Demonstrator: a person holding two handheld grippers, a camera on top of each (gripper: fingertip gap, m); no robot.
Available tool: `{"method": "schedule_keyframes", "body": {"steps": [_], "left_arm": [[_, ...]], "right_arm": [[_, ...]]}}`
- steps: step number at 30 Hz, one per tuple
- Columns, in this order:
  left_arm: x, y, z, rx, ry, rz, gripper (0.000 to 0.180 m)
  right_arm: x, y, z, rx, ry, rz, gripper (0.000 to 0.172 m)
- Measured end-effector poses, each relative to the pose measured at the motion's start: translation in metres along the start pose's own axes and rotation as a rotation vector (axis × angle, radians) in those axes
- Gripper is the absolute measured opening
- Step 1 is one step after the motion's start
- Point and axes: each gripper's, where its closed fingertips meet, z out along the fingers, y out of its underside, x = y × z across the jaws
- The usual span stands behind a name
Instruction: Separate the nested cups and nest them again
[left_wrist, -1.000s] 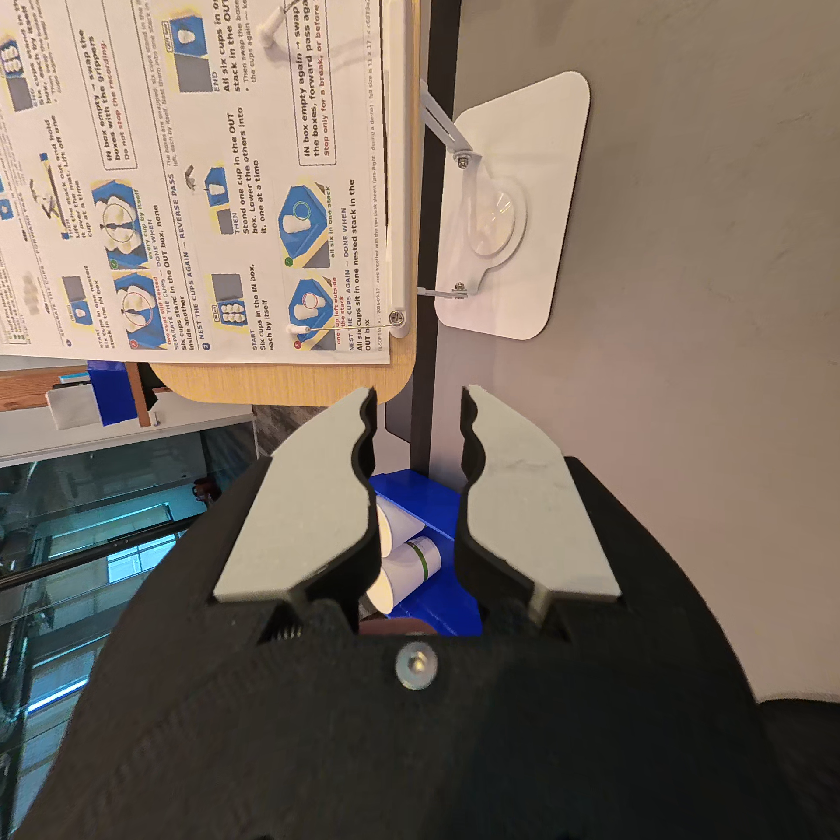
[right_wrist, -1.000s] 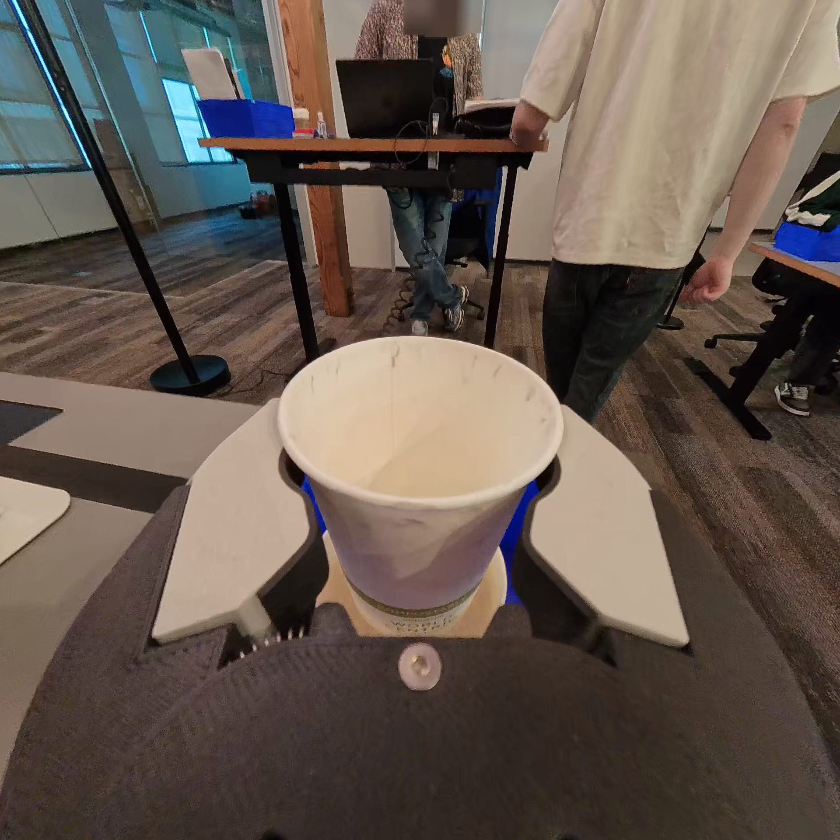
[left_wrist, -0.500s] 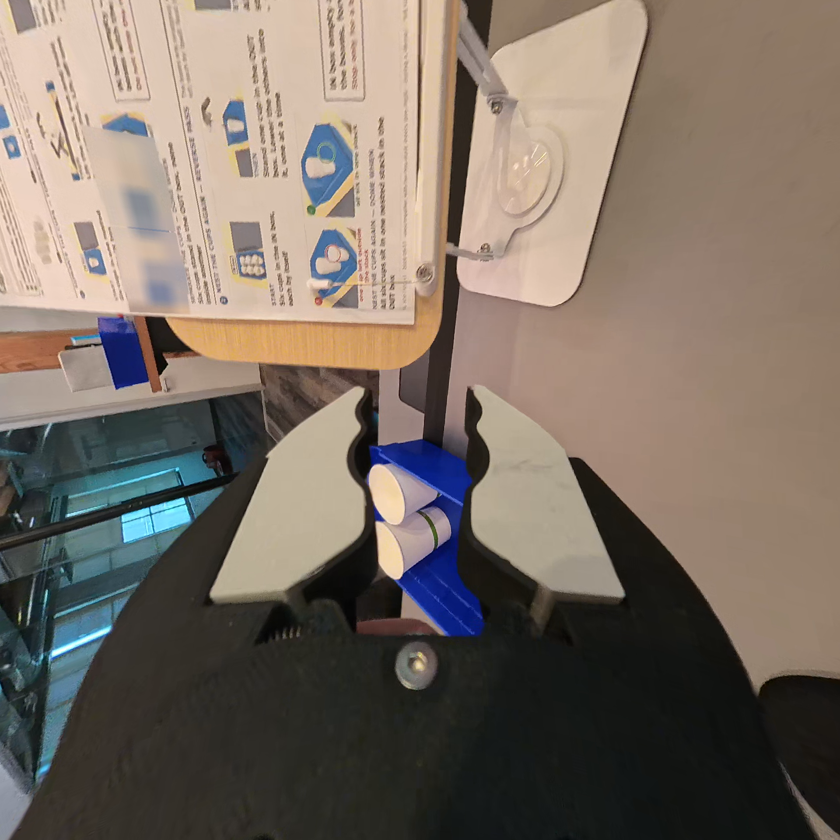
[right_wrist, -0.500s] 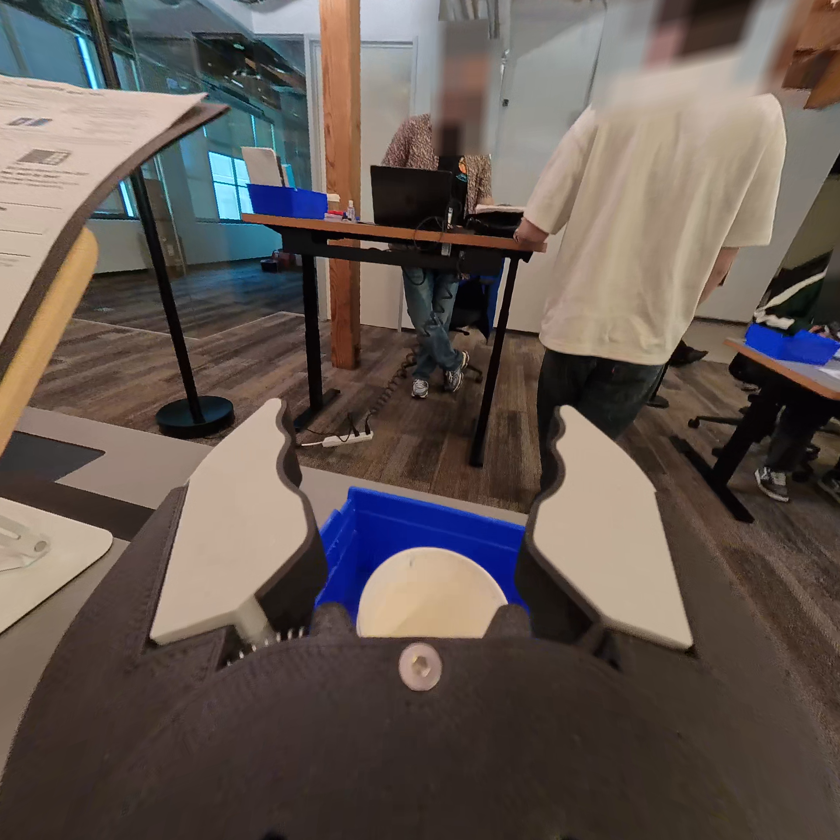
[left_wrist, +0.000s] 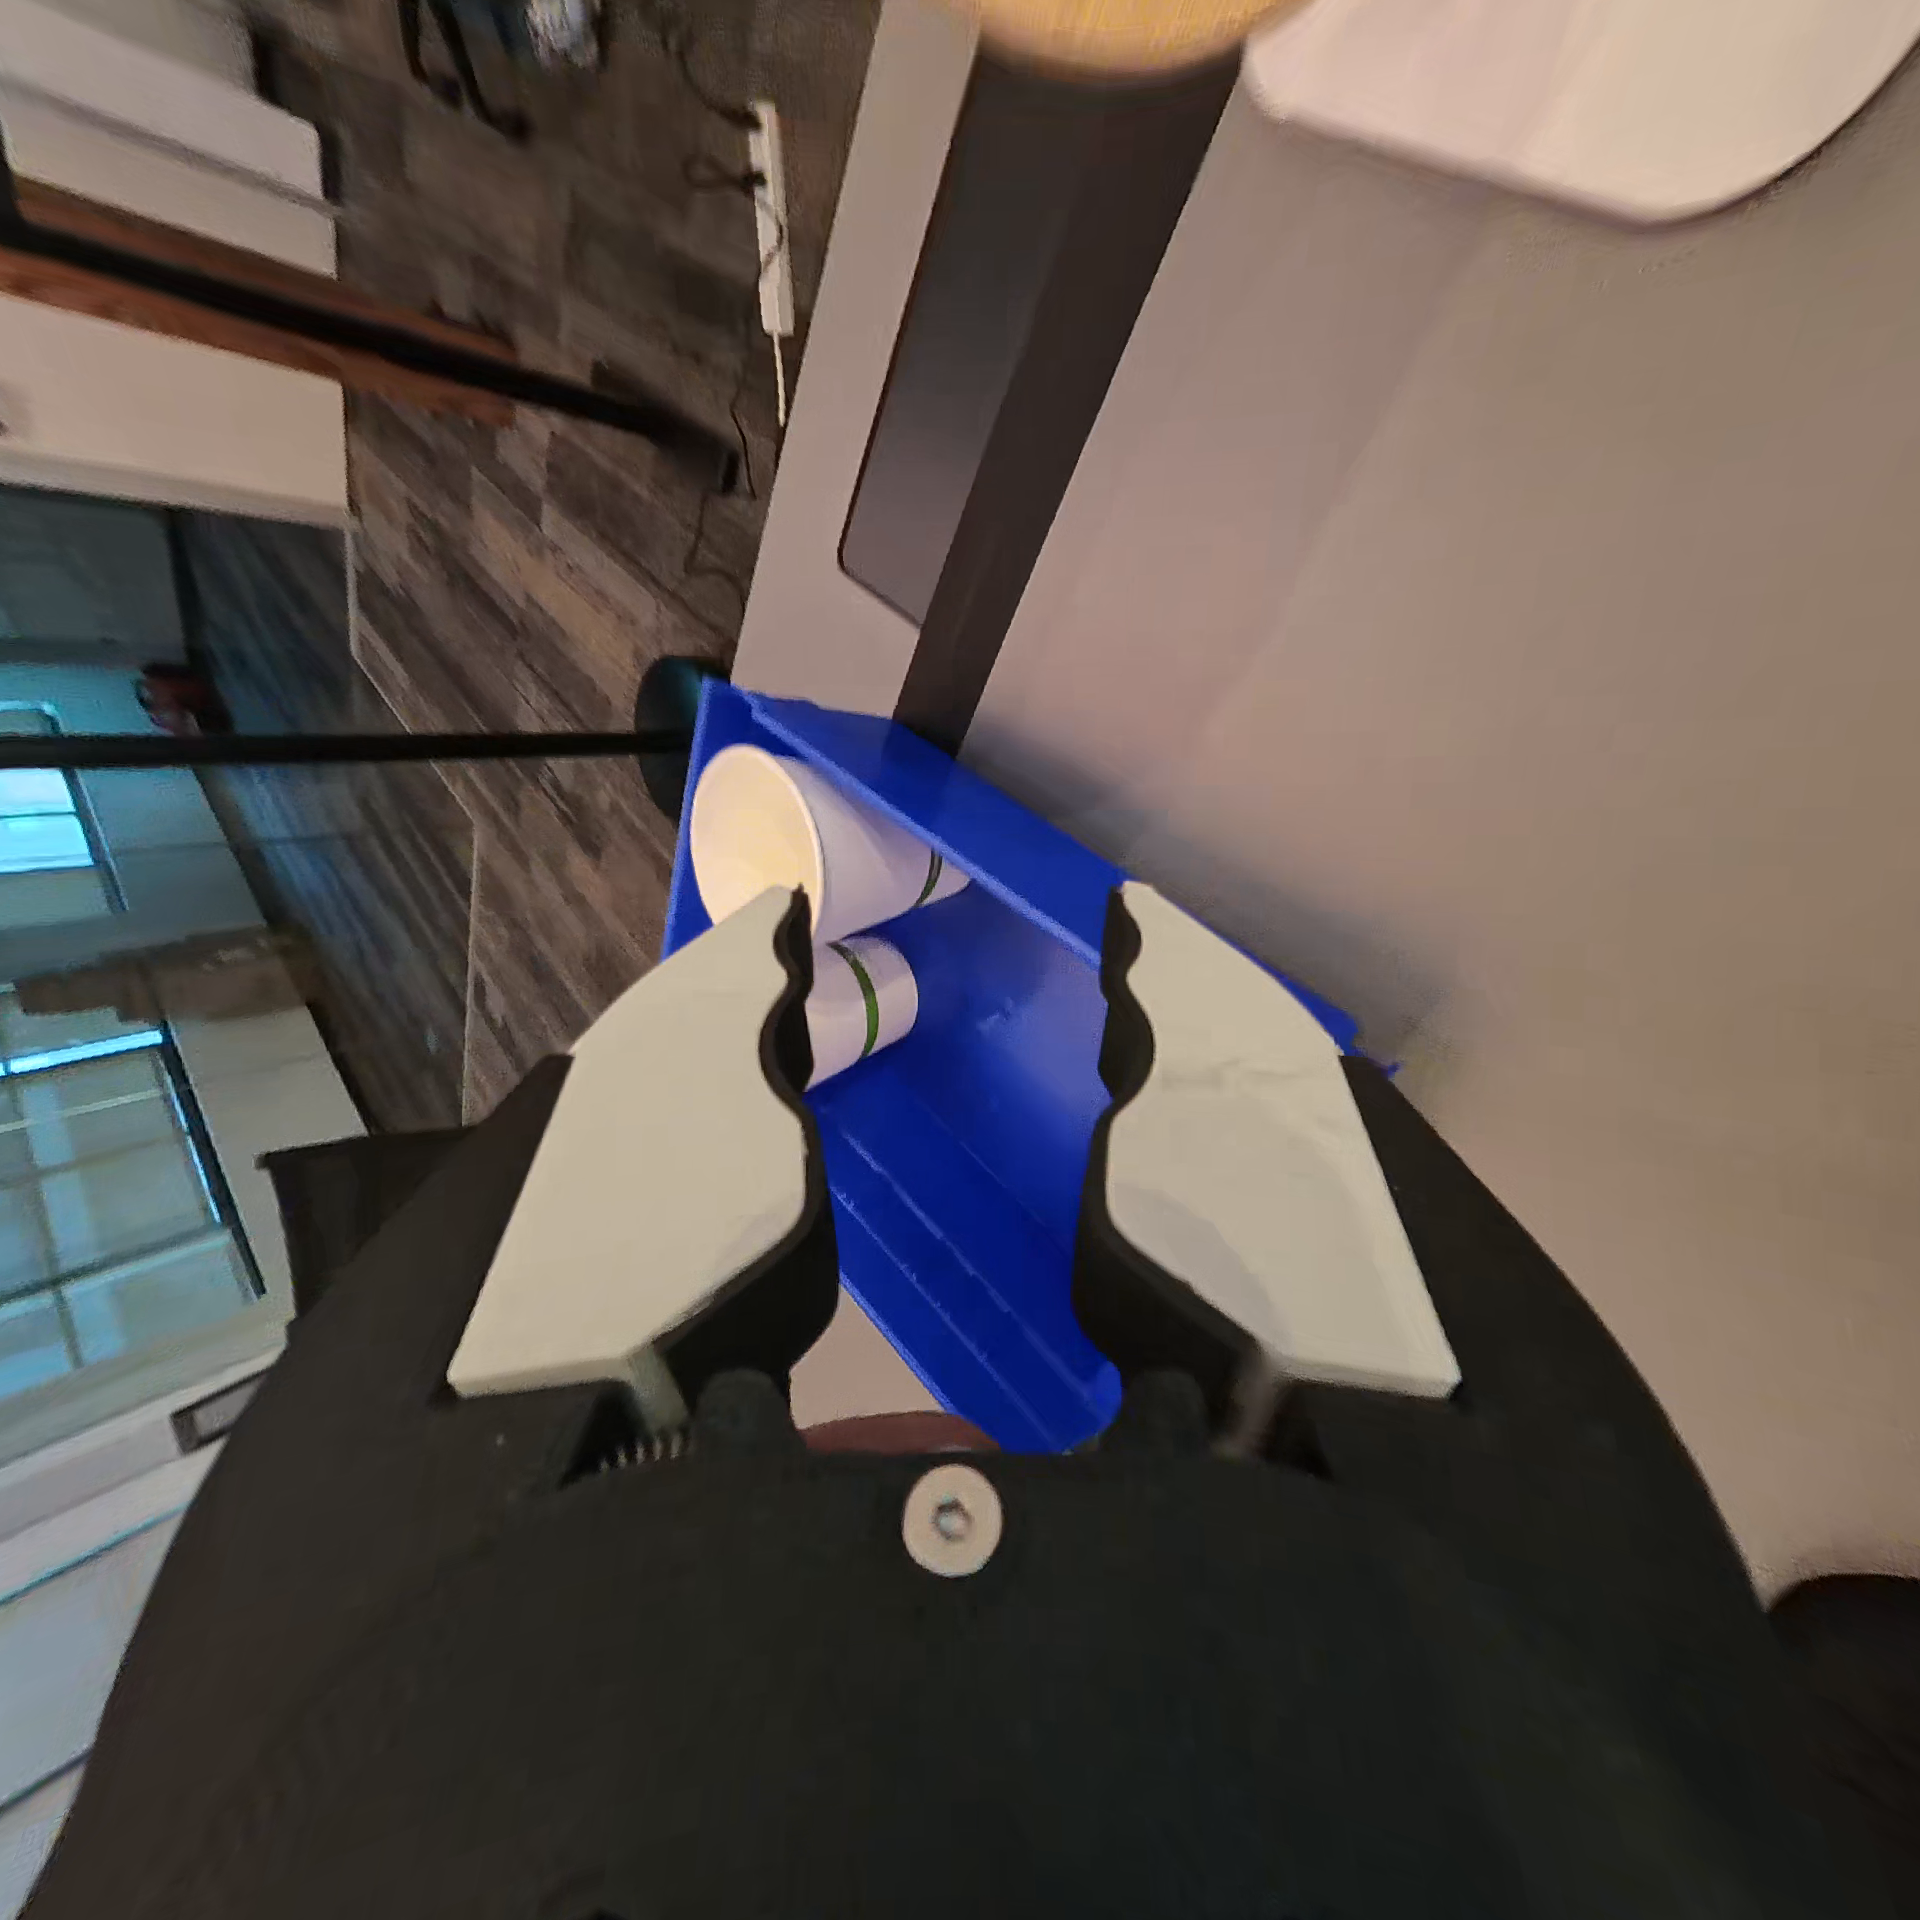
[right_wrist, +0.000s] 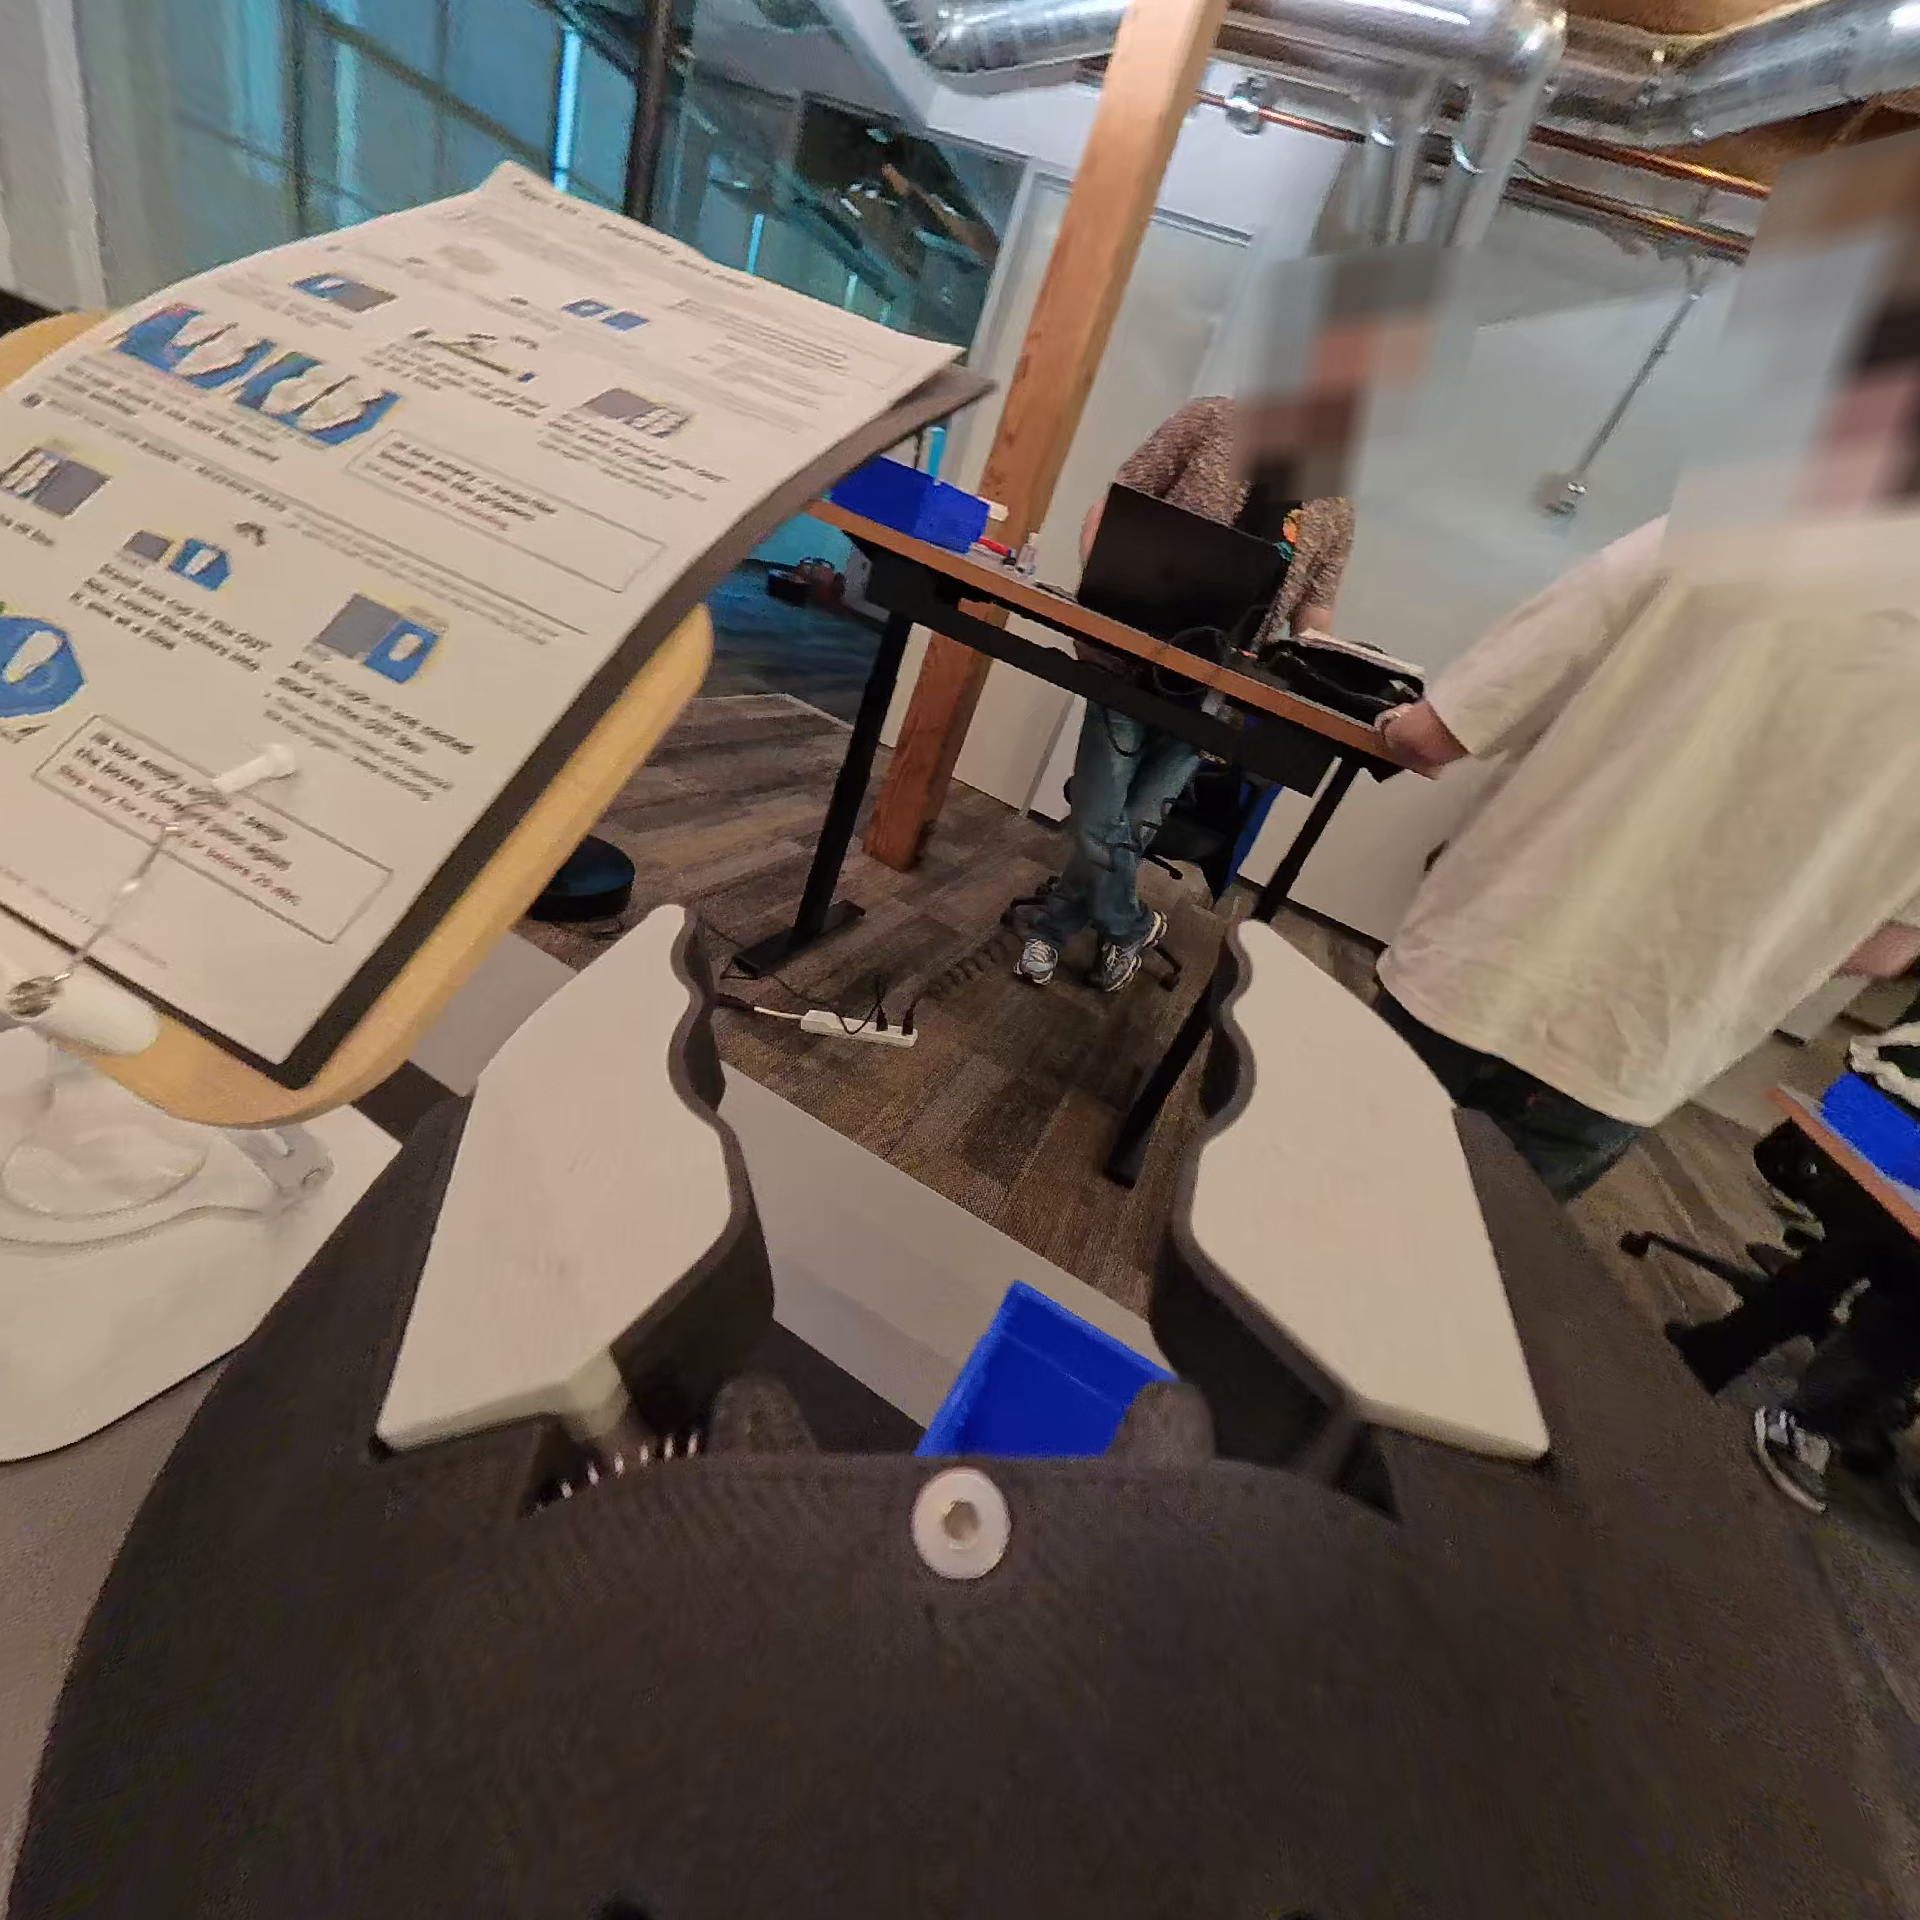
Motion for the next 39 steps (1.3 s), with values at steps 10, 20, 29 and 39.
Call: {"method": "schedule_keyframes", "body": {"steps": [10,20,29,39], "left_arm": [[-0.027,0.056,0.085,-0.067,0.019,-0.101,0.047],[-0.050,0.083,0.155,-0.171,0.016,-0.038,0.025],[-0.034,0.081,0.152,-0.179,0.111,-0.001,0.001],[-0.014,0.100,0.061,-0.203,0.062,0.077,0.000]], "right_arm": [[-0.077,-0.016,0.026,0.013,-0.167,-0.084,0.090],[-0.093,-0.012,0.032,-0.007,-0.202,-0.106,0.088],[-0.102,-0.009,0.035,-0.022,-0.218,-0.126,0.087],[-0.127,-0.039,0.024,0.049,-0.271,-0.177,0.083]]}}
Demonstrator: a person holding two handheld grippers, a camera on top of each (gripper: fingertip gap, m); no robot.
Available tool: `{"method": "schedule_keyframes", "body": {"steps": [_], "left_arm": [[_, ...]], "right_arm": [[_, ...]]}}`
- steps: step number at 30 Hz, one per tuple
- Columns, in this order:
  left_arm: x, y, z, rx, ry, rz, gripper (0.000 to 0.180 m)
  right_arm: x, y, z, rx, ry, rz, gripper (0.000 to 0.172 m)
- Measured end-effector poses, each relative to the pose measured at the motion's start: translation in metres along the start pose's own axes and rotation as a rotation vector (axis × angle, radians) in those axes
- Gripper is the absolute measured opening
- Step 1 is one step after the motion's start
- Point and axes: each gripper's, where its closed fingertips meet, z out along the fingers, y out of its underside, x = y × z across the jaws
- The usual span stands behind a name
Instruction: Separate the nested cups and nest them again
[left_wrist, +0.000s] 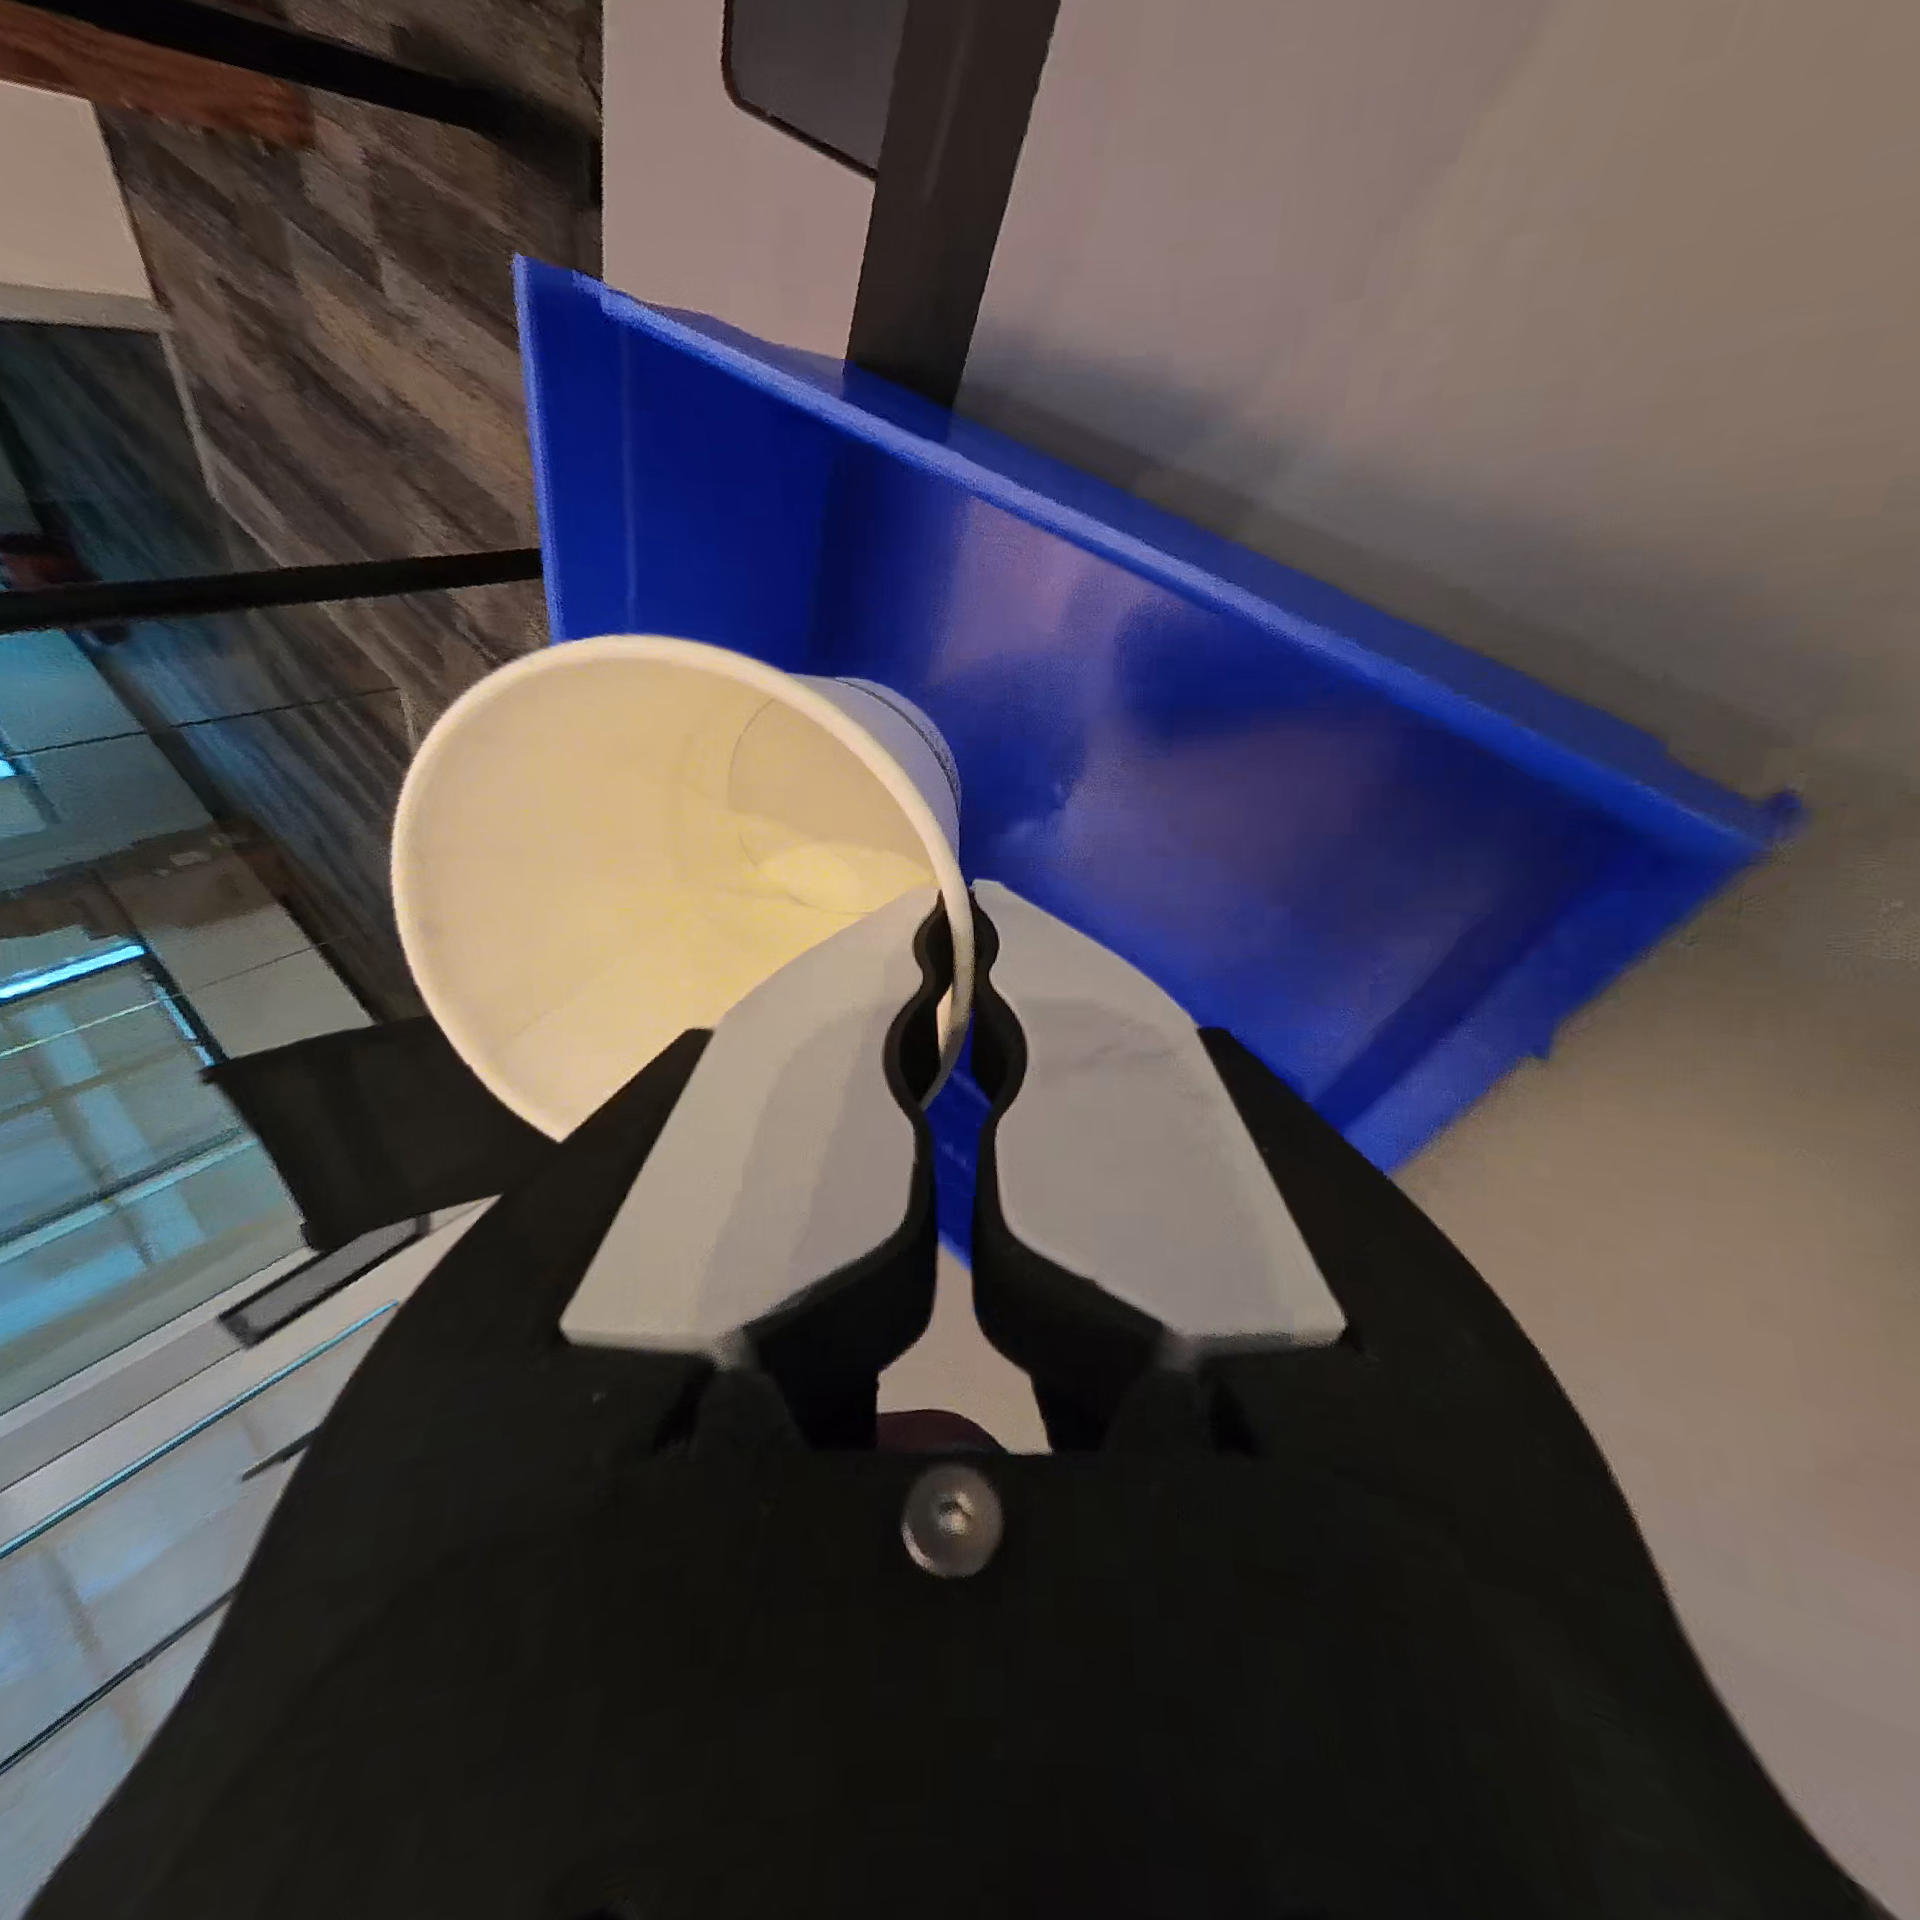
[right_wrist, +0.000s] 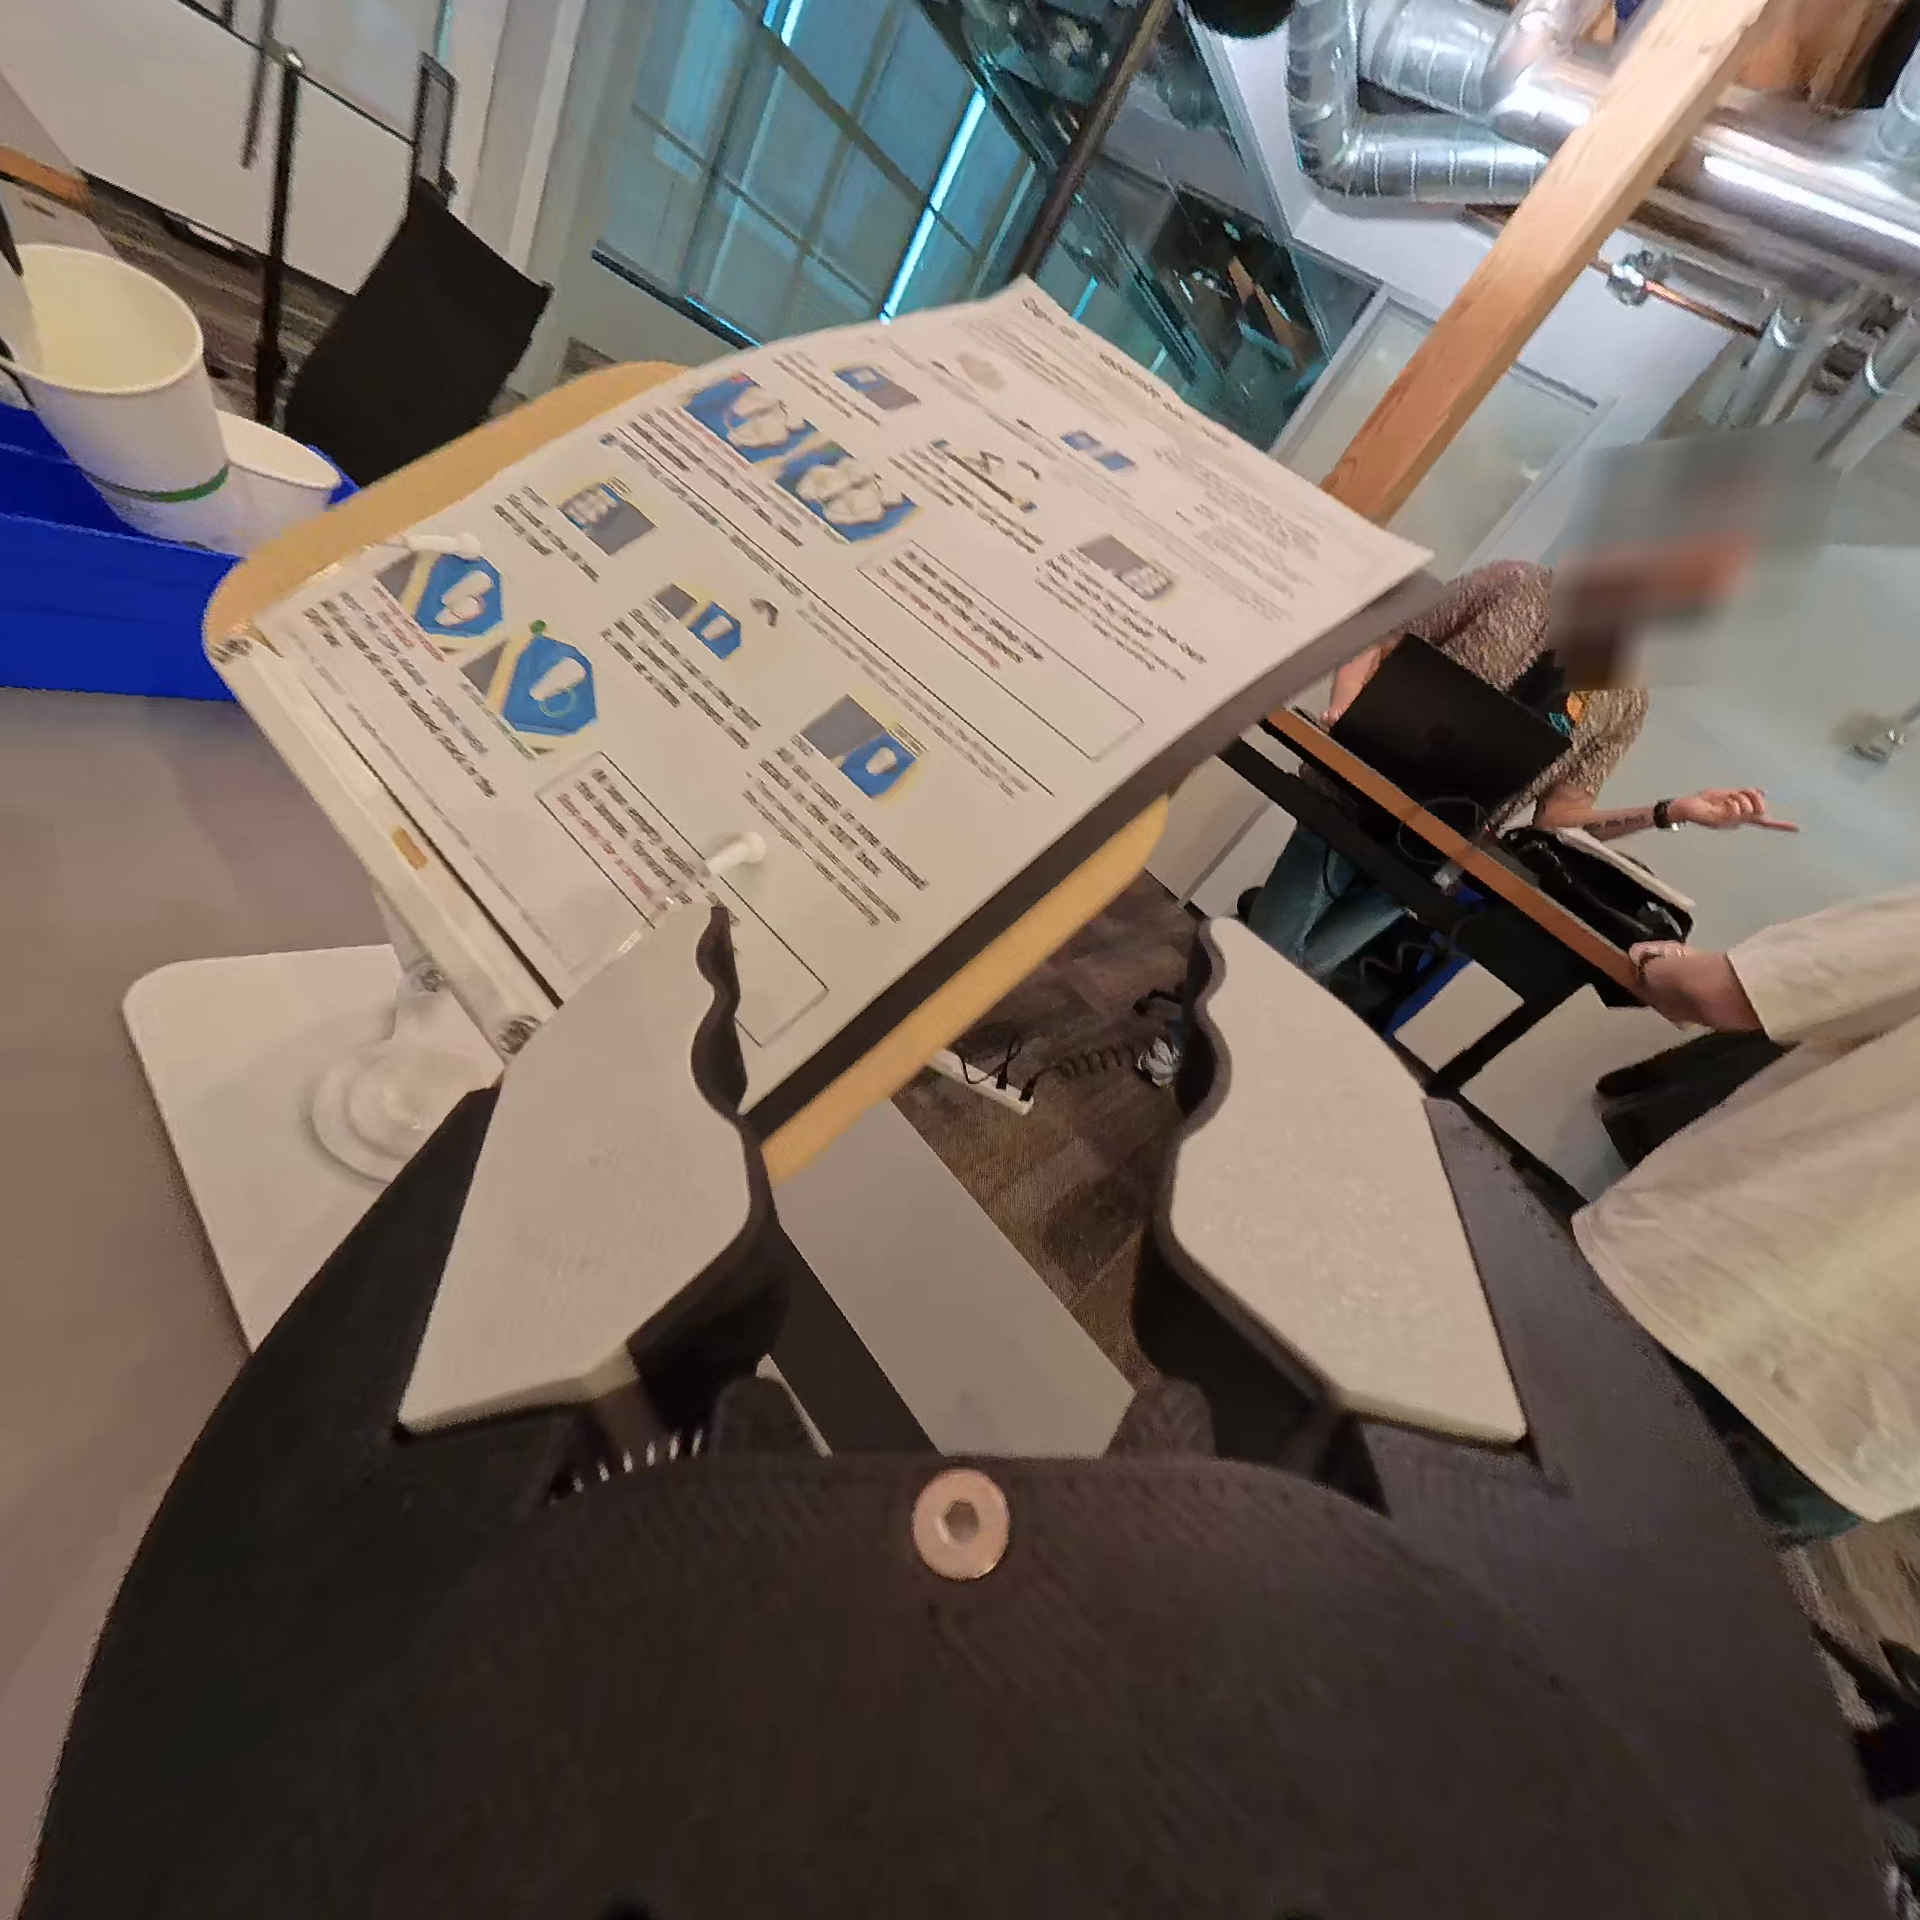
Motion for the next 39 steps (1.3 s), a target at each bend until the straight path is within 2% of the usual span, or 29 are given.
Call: {"method": "schedule_keyframes", "body": {"steps": [3,6,11,15,20,26,34,39], "left_arm": [[0.012,-0.002,-0.048,0.037,-0.038,0.061,0.000],[0.035,-0.023,-0.096,0.095,-0.027,0.160,0.000],[0.091,-0.099,-0.163,0.316,0.074,0.377,0.001],[0.133,-0.157,-0.197,0.448,0.131,0.549,0.000],[0.166,-0.204,-0.215,0.477,0.134,0.727,0.000],[0.186,-0.239,-0.229,0.529,0.117,0.842,0.000],[0.196,-0.256,-0.238,0.606,0.114,0.880,0.000],[0.199,-0.256,-0.239,0.617,0.118,0.886,0.000]], "right_arm": [[-0.020,-0.019,0.000,0.045,-0.062,-0.011,0.082],[-0.054,-0.035,0.006,0.067,-0.197,0.041,0.090],[-0.130,-0.065,0.012,0.150,-0.463,0.125,0.095],[-0.190,-0.075,0.010,0.154,-0.665,0.137,0.101],[-0.242,-0.071,0.007,0.113,-0.822,0.100,0.103],[-0.268,-0.063,0.012,0.093,-0.854,0.073,0.105],[-0.278,-0.064,0.015,0.129,-0.856,0.095,0.104],[-0.281,-0.070,0.011,0.177,-0.865,0.094,0.102]]}}
